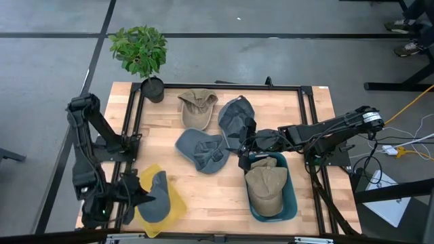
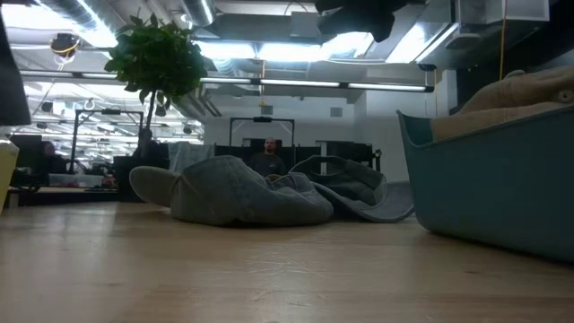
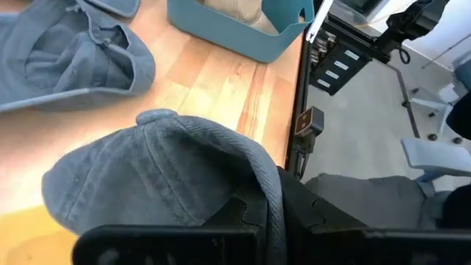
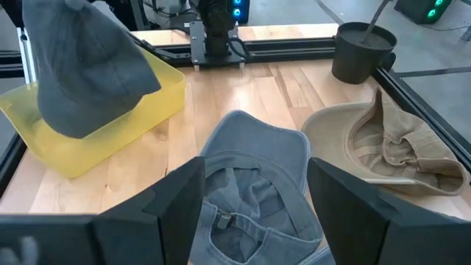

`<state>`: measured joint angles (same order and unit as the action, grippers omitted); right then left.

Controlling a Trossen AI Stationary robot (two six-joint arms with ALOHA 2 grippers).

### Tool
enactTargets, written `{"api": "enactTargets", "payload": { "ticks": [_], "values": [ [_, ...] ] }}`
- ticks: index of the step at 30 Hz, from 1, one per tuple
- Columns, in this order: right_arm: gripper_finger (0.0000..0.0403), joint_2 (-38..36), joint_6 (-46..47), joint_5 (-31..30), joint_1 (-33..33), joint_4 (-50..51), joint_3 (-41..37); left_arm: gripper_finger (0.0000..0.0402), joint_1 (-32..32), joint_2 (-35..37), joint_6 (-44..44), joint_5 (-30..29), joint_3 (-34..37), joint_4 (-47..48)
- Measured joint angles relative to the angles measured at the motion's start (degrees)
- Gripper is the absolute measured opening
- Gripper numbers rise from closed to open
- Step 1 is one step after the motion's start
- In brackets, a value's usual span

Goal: Pick & Place hat
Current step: Put the left gray cap into the yellow bin

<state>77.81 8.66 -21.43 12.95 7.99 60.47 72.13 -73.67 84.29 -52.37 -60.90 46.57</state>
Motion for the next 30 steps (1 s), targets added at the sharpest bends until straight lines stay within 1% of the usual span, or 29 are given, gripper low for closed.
{"api": "enactTargets", "payload": {
  "ticks": [8,13,16,18,20,23,27,28,30],
  "values": [
    [0.0239,0.01,-0.26,0.00,0.00,-1.79,0.00,0.0003,4.12,-5.45,-1.88,-8.46,0.32,0.01],
    [0.0239,0.03,-0.19,0.00,0.00,-2.56,0.00,0.0003,7.81,-5.99,3.74,-15.25,4.58,0.14],
    [0.0239,0.03,-0.16,-0.01,0.00,-3.08,-0.01,0.0003,8.40,-5.79,6.44,-14.76,6.94,-0.52],
    [0.0239,0.03,-0.11,0.00,0.00,-3.57,-0.01,0.0003,8.43,-5.77,6.22,-12.27,7.97,0.07],
    [0.0239,0.03,-0.11,-0.02,0.00,-3.73,0.00,0.0003,8.44,-5.79,6.00,-9.40,8.26,1.36],
    [0.0239,0.03,-0.11,-0.02,0.00,-3.98,0.00,0.0003,8.53,-5.44,5.99,-6.92,8.26,1.95],
    [0.0239,0.03,-0.02,-0.02,0.00,-4.02,0.00,0.0003,8.80,-4.59,5.12,-6.28,8.26,3.63],
    [0.0239,0.03,-0.02,-0.02,0.00,-4.04,0.00,0.0003,9.01,-4.45,5.61,-5.89,8.29,4.72],
    [0.0239,0.03,-0.04,-0.02,0.00,-4.17,0.00,0.0003,9.27,-4.17,8.81,-2.87,8.23,6.69]
  ]
}}
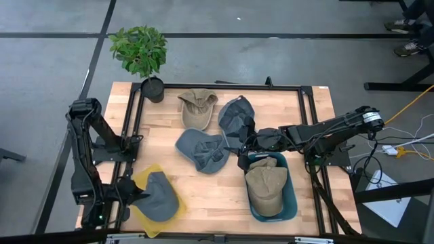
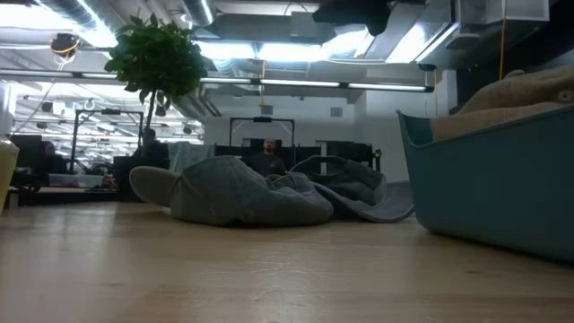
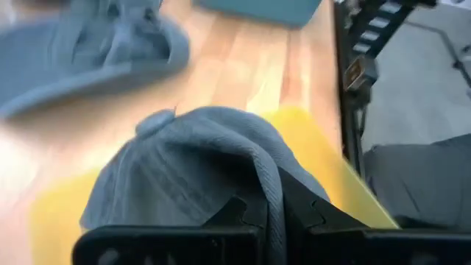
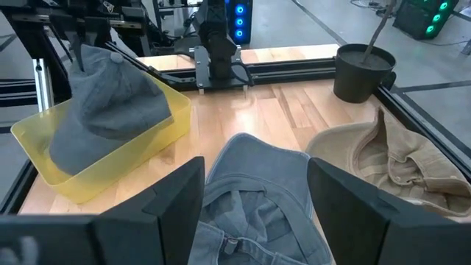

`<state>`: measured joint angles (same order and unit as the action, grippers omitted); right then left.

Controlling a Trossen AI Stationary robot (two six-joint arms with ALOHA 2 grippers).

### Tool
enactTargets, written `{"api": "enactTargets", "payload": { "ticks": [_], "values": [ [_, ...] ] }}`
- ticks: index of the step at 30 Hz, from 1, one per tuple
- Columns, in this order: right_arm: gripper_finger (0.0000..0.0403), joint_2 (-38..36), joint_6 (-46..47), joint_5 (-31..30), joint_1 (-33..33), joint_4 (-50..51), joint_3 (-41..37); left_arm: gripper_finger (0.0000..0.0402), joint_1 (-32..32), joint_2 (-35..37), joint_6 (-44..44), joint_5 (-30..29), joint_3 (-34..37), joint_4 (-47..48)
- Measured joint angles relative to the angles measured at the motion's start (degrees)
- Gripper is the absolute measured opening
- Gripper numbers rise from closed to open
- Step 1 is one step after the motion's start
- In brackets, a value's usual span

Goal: Pick & Place hat
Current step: Put the left gray cap into the yellow bin

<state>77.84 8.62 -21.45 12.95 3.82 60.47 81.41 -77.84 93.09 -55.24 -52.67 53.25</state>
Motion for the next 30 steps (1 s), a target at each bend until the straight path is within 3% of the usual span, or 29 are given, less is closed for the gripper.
{"api": "enactTargets", "payload": {
  "ticks": [5,10,20,30],
  "values": [
    [0.0239,0.00,-0.39,0.00,0.00,-0.18,0.00,0.0008,-0.02,-0.20,9.21,7.12,-0.01,4.36],
    [0.0239,0.00,-1.48,0.00,0.00,-0.81,0.00,0.0029,0.02,-0.29,15.56,6.73,0.01,8.72],
    [0.0239,0.00,-1.29,0.00,0.00,-1.41,0.00,0.0110,1.39,-0.29,18.14,5.26,0.01,12.67],
    [0.0239,0.00,-1.27,-0.04,0.00,-1.43,0.00,0.0184,4.95,-0.27,21.71,15.30,-2.61,20.64]
  ]
}}
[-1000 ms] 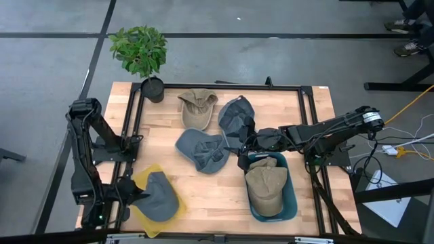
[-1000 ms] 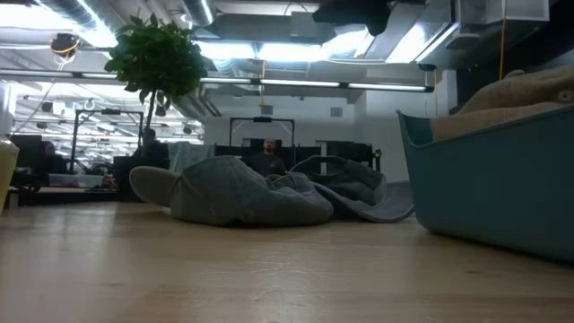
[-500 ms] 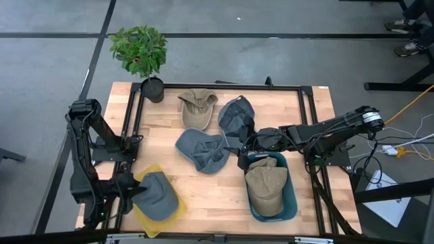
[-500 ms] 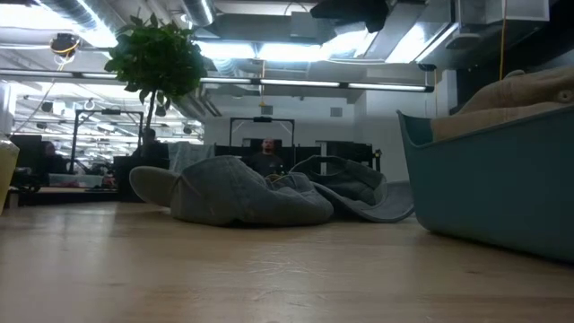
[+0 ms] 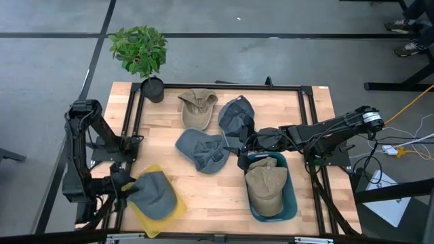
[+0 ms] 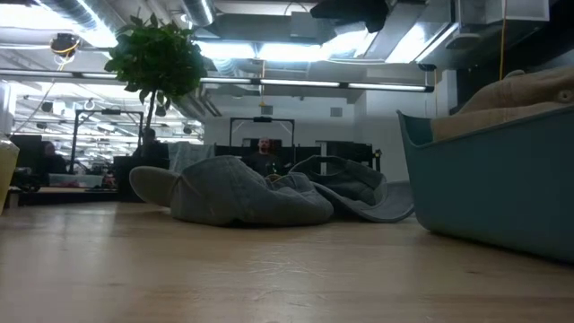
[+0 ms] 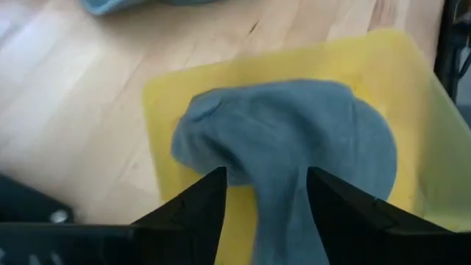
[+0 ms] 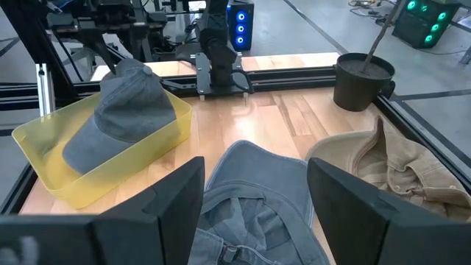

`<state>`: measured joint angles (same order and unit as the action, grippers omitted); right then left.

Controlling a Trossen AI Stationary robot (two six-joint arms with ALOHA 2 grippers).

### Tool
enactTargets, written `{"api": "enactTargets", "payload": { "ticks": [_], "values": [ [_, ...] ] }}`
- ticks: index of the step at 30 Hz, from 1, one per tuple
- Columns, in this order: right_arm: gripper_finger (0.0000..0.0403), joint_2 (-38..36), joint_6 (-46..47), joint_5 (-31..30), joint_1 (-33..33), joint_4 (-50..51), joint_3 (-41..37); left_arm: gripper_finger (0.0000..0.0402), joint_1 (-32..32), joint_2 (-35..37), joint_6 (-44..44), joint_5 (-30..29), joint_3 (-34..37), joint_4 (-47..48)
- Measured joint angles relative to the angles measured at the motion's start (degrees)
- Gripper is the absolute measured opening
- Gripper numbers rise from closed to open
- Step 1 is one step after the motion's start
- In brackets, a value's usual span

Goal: Pick & Place hat
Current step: Put the left gray cap into the yellow bin

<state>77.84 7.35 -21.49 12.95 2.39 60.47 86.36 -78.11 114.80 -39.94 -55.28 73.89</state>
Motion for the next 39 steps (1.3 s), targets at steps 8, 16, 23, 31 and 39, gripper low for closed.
{"api": "enactTargets", "payload": {
  "ticks": [8,16,23,31,39],
  "values": [
    [0.0239,0.00,-0.04,-1.79,0.00,0.02,0.00,0.0187,3.40,0.00,3.60,-4.85,-4.23,10.47],
    [0.0239,0.00,-0.26,-2.97,-0.02,0.04,0.00,0.0187,0.12,1.74,4.60,-22.63,-6.28,16.13],
    [0.0239,0.00,-0.28,-2.95,0.00,0.58,0.00,0.0187,-9.73,5.24,-2.62,-32.32,-6.28,16.17],
    [0.0239,0.00,-0.22,-2.87,-0.02,4.17,-0.01,0.0187,-26.01,8.11,-25.20,-26.44,-6.28,6.41],
    [0.0239,0.00,-0.24,-2.36,-0.01,5.75,0.00,0.0187,-41.12,8.58,-68.91,-8.94,-6.28,-22.26]
  ]
}}
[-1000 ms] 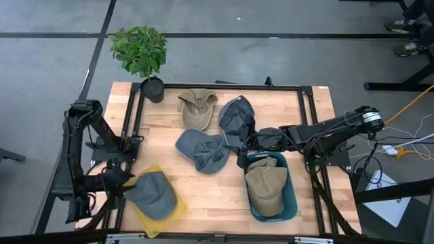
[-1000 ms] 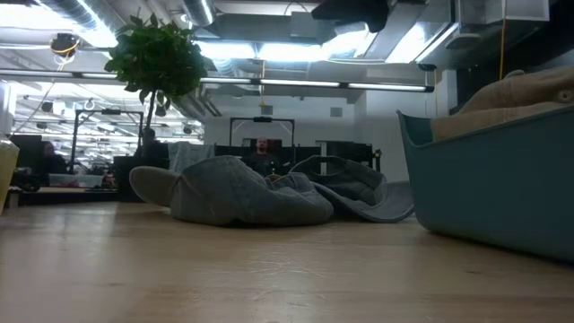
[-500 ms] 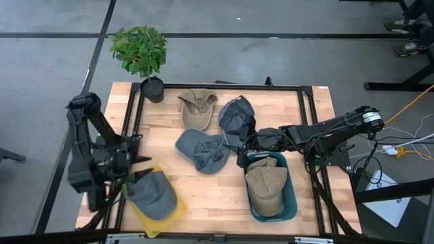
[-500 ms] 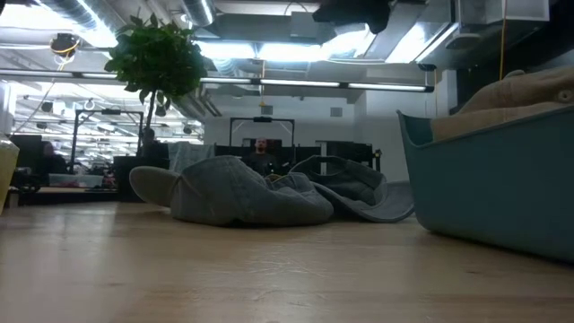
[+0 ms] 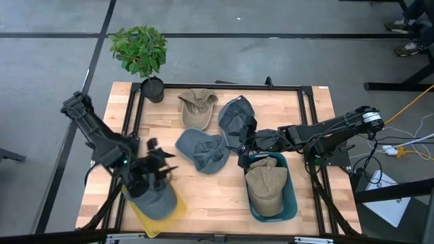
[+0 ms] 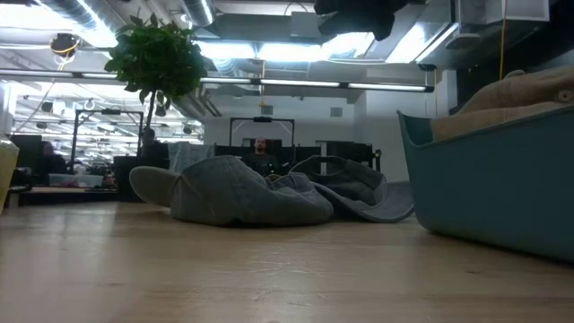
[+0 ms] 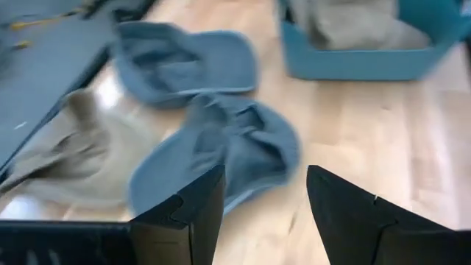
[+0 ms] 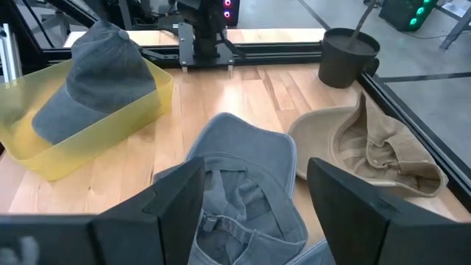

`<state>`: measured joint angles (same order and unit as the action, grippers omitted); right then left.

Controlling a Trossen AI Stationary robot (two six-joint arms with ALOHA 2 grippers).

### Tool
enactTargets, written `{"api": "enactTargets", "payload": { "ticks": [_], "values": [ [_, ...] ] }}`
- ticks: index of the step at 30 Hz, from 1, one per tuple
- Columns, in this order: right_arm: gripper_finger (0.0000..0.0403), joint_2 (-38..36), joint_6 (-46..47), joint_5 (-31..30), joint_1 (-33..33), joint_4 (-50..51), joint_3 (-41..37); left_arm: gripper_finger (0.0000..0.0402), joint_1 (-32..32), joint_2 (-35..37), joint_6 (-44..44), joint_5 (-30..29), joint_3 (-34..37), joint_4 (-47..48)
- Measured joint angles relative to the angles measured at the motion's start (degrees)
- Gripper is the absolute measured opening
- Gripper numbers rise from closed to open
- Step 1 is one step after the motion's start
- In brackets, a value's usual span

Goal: Pick & Place hat
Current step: Put the left gray cap into the yellow bin

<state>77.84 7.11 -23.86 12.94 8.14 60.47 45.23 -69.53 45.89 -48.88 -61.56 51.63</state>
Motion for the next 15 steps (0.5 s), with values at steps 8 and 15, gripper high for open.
{"api": "enactTargets", "payload": {
  "ticks": [8,15],
  "values": [
    [0.0239,0.00,0.24,0.08,0.01,1.50,0.00,0.0187,-12.14,-0.77,-25.64,15.46,0.00,-11.19],
    [0.0239,0.00,2.41,0.17,-0.01,5.31,0.00,0.0186,-19.30,-4.56,-34.35,28.15,0.00,-9.38]
  ]
}}
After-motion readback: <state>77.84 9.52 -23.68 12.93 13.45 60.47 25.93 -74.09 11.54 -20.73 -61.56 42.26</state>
